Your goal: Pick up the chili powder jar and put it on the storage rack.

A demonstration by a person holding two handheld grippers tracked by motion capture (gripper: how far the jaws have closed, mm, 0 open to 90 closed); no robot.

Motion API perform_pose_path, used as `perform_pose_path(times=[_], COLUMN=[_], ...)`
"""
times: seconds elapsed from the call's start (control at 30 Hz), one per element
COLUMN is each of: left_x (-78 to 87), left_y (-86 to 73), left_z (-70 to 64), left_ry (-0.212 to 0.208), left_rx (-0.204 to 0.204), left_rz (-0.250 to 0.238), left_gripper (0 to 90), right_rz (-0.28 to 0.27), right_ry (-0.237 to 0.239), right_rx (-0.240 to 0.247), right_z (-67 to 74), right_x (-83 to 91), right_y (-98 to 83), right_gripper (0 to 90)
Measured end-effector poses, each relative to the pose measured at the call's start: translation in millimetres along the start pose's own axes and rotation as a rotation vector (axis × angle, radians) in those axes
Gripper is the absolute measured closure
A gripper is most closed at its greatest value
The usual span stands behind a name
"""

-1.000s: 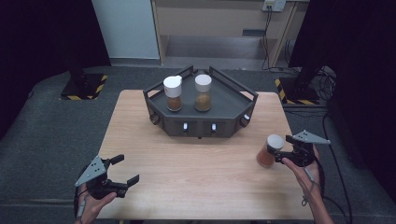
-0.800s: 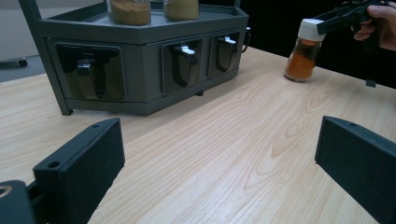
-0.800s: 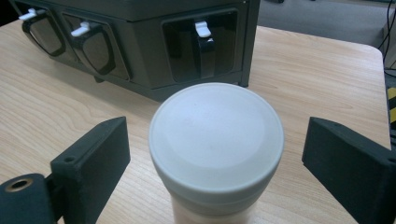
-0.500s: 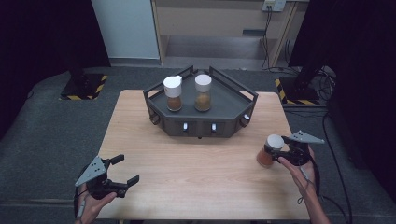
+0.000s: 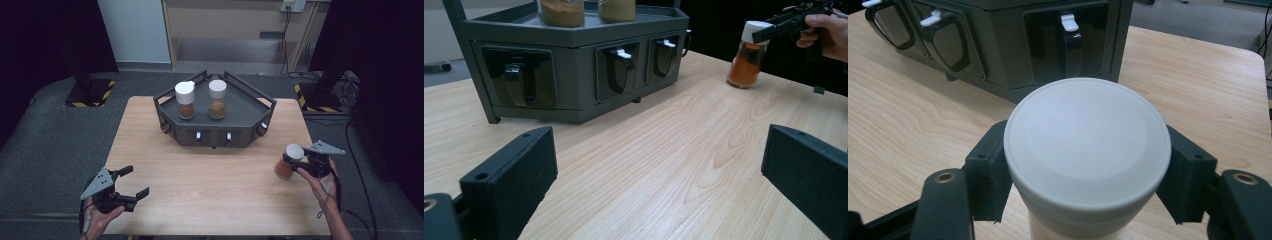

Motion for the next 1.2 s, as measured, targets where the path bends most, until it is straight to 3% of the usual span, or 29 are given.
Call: perform_pose_path(times=[0.63,1.2], left_x=[-0.4,0.4], left_y=[0.3,-0.1], left_z=[0.1,-0.1], left_ry=[-0.005,0.002], left_rx=[0.003,0.007], left_rz=[0.004,0.003], left_gripper=[0.5,0.6], right_rz=[0.023,0.021], right_ry=[0.042,0.139], right_rx=[0.048,0.125], right_z=[-4.3,1.6], right_x=[1.9,8.9], right_y=[10.0,37.4], right_gripper=[33.7,33.9])
Point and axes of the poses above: each handheld gripper's, and its own axes: x roughly backward along the jaws, y roughly out of its top, z roughly to its left, the point moved 5 cm from there along -x, roughly forward along the jaws, and after that the axes turned 11 degrees about z, right-handed, at the moved point
